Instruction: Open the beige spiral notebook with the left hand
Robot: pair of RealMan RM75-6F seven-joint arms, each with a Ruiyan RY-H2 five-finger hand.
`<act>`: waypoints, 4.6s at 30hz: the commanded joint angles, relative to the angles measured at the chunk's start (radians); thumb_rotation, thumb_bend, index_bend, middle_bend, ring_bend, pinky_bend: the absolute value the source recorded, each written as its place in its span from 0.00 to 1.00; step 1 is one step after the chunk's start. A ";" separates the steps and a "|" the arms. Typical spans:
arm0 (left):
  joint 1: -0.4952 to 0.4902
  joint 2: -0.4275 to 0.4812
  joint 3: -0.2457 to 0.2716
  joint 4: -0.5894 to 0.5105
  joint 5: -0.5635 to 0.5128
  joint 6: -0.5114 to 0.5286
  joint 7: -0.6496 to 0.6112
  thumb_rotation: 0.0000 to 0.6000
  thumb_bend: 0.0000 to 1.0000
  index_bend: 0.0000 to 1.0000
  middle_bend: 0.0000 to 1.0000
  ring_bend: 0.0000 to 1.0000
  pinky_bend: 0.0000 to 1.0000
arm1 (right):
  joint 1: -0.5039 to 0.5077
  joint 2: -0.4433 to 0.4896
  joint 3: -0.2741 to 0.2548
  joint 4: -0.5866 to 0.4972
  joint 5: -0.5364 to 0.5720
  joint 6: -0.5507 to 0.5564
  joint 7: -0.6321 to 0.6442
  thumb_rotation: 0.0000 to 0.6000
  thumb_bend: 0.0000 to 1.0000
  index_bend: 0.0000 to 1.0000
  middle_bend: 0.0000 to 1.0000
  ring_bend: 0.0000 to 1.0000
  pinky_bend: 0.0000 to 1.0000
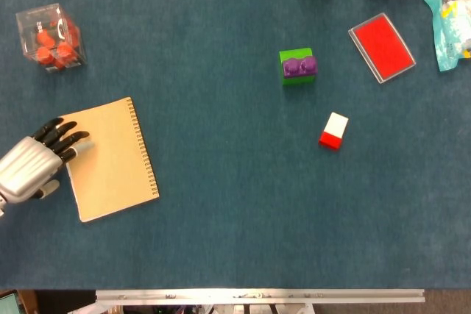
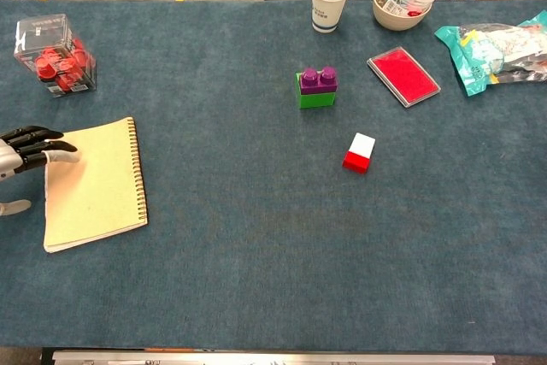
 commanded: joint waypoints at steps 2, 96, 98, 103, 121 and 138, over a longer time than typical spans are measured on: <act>0.001 -0.015 0.003 0.014 0.000 0.005 -0.015 1.00 0.24 0.13 0.11 0.03 0.07 | -0.001 0.001 0.001 -0.004 0.000 0.002 -0.005 1.00 0.39 0.31 0.30 0.21 0.29; -0.134 -0.091 -0.201 -0.485 -0.170 -0.036 0.003 1.00 0.53 0.48 0.21 0.10 0.13 | -0.022 -0.039 0.022 0.075 0.008 0.058 0.060 1.00 0.40 0.31 0.30 0.21 0.29; -0.134 -0.092 -0.204 -0.493 -0.170 -0.035 0.005 1.00 0.57 0.48 0.21 0.10 0.13 | -0.023 -0.040 0.021 0.078 0.009 0.057 0.062 1.00 0.40 0.31 0.30 0.21 0.29; -0.136 -0.090 -0.203 -0.500 -0.167 -0.037 0.013 1.00 0.61 0.49 0.22 0.10 0.14 | -0.024 -0.041 0.023 0.084 0.011 0.059 0.066 1.00 0.40 0.31 0.30 0.21 0.29; -0.107 0.012 -0.146 -0.482 -0.126 -0.003 -0.009 1.00 0.61 0.67 0.30 0.16 0.19 | -0.020 -0.051 0.022 0.090 0.006 0.056 0.068 1.00 0.40 0.31 0.30 0.21 0.29; -0.156 0.271 -0.084 -0.582 -0.009 -0.007 0.090 1.00 0.62 0.66 0.29 0.16 0.19 | -0.020 -0.062 0.017 0.079 -0.007 0.061 0.048 1.00 0.40 0.31 0.30 0.21 0.29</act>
